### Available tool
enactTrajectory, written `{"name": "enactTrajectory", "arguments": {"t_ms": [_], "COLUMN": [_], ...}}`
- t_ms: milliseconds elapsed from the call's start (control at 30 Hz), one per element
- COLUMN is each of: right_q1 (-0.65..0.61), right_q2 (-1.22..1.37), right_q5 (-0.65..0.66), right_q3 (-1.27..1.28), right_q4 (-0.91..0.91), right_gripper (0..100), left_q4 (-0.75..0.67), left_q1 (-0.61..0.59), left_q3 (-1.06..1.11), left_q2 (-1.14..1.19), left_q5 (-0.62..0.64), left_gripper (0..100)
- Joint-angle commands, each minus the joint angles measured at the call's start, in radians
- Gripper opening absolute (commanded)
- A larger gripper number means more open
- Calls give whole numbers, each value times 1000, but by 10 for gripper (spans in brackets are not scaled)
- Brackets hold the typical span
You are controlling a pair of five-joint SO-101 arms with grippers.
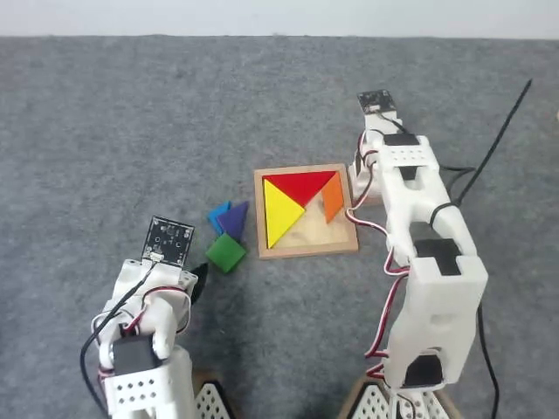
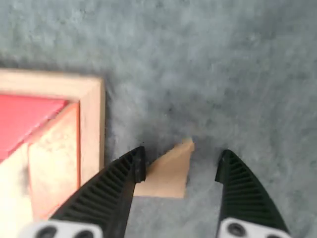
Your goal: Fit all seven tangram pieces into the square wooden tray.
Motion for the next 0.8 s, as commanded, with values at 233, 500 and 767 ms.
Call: {"name": "enactTrajectory", "arguments": {"t_ms": [233, 500, 767], "right_q1": [-25, -25, -21], "right_q2": [-13, -13, -39], "right_q5": [-203, -199, -198], "right_q3": [-9, -8, -11], "right_q4": [90, 88, 104], "right_gripper": [230, 54, 61], "left_q4": [-18, -18, -18], "left_q1": [-8, -8, -8], "left_q3": [-8, -8, -8], "left_q2": [-18, -18, -18], "left_q5": [3, 3, 3], "left_gripper": [299, 299, 299]}}
